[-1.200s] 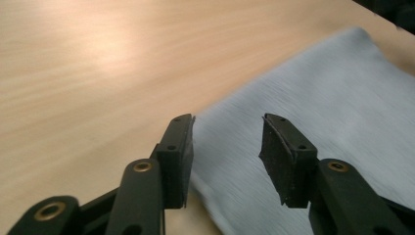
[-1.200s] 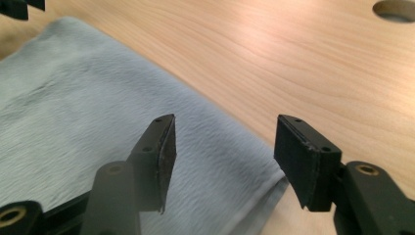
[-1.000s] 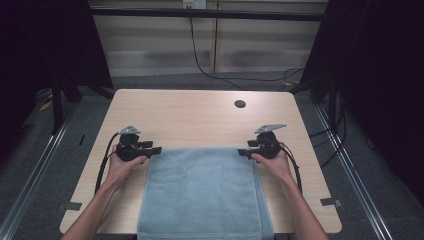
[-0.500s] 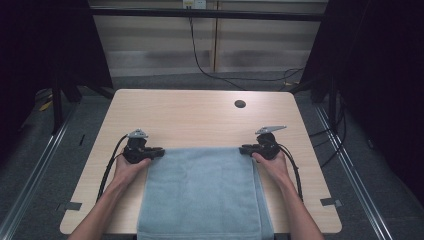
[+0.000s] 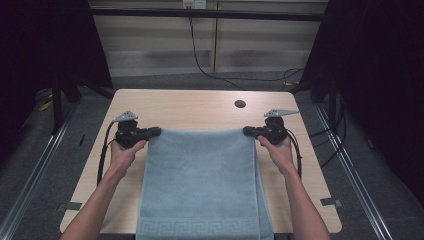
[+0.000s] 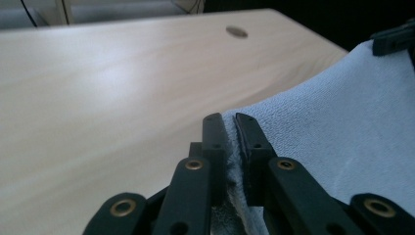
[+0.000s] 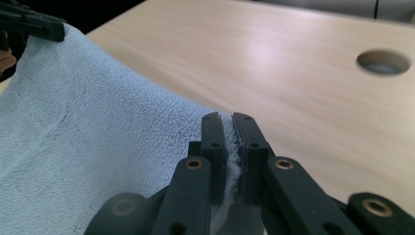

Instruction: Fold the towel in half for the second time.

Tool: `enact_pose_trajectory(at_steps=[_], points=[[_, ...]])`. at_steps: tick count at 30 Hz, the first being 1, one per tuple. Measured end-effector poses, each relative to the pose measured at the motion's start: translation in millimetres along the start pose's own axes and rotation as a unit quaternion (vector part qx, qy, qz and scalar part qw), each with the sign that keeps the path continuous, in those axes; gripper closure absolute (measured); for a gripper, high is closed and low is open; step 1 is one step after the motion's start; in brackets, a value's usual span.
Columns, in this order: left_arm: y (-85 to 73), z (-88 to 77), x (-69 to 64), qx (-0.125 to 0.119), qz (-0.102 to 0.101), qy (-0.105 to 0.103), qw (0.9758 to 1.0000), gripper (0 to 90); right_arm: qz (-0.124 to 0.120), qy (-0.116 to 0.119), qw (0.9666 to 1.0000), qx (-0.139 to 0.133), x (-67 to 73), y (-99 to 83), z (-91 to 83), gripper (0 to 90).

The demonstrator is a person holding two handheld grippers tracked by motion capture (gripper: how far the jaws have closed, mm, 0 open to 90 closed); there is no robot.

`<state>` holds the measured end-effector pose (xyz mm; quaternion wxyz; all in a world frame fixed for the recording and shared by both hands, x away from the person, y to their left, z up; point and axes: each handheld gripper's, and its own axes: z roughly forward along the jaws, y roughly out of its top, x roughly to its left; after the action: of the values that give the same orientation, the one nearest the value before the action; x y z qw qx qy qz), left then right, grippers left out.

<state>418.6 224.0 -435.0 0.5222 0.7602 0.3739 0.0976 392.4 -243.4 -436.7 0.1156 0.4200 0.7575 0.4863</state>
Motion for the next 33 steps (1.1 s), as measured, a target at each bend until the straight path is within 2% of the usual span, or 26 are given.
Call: enact_pose_trajectory(at_steps=[1, 2, 3, 5, 7, 8, 9, 12, 14, 22, 29, 31, 33], points=[[0.0, 0.0, 0.0, 0.000, 0.000, 0.000, 1.0000, 83.9, 0.000, 0.000, 1.0000, 0.000, 0.0, 0.0, 0.0, 84.6], [6.3, 0.0, 1.2, -0.001, 0.001, 0.000, 1.0000, 83.8, -0.007, -0.005, 1.0000, -0.002, -0.8, 12.7, -2.6, 84.6], [12.4, 0.4, 2.1, -0.004, 0.001, 0.003, 1.0000, 83.8, -0.007, -0.005, 1.0000, -0.002, -0.8, 12.7, -2.6, 84.6], [25.2, 0.4, 4.4, -0.013, 0.002, 0.007, 0.9999, 83.8, -0.012, -0.006, 0.9998, -0.016, -0.8, 26.0, -7.4, 84.7], [37.3, -1.1, 5.1, -0.028, 0.000, 0.002, 0.9996, 83.8, -0.019, -0.013, 0.9993, -0.031, -1.5, 43.7, -14.7, 84.8], [42.9, -2.1, 4.2, -0.033, 0.005, 0.004, 0.9994, 83.8, -0.019, -0.013, 0.9993, -0.031, -1.5, 43.7, -14.7, 84.8], [47.4, -3.7, 3.2, -0.037, 0.004, 0.002, 0.9993, 83.8, -0.021, -0.014, 0.9988, -0.043, -2.2, 53.1, -20.4, 84.9], [54.0, -11.5, -3.6, -0.051, 0.017, -0.004, 0.9986, 83.8, -0.016, -0.009, 0.9979, -0.063, -2.0, 58.5, -27.2, 84.9], [50.3, -21.4, -10.9, -0.055, 0.032, -0.014, 0.9979, 83.8, -0.023, 0.001, 0.9970, -0.074, 2.2, 57.9, -36.1, 85.0], [38.2, -47.0, -31.7, -0.059, 0.062, -0.028, 0.9959, 83.8, -0.040, 0.019, 0.9960, -0.078, 19.9, 43.8, -53.3, 84.9], [21.1, -58.7, -44.6, -0.061, 0.063, -0.041, 0.9953, 83.5, -0.050, 0.039, 0.9949, -0.079, 32.4, 26.6, -67.9, 84.5], [14.6, -60.3, -46.1, -0.053, 0.062, -0.047, 0.9956, 83.5, -0.052, 0.040, 0.9947, -0.078, 34.6, 22.4, -69.3, 84.5], [4.1, -61.2, -46.9, -0.040, 0.056, -0.053, 0.9962, 83.2, -0.056, 0.048, 0.9943, -0.078, 40.1, 9.5, -72.0, 84.5]])
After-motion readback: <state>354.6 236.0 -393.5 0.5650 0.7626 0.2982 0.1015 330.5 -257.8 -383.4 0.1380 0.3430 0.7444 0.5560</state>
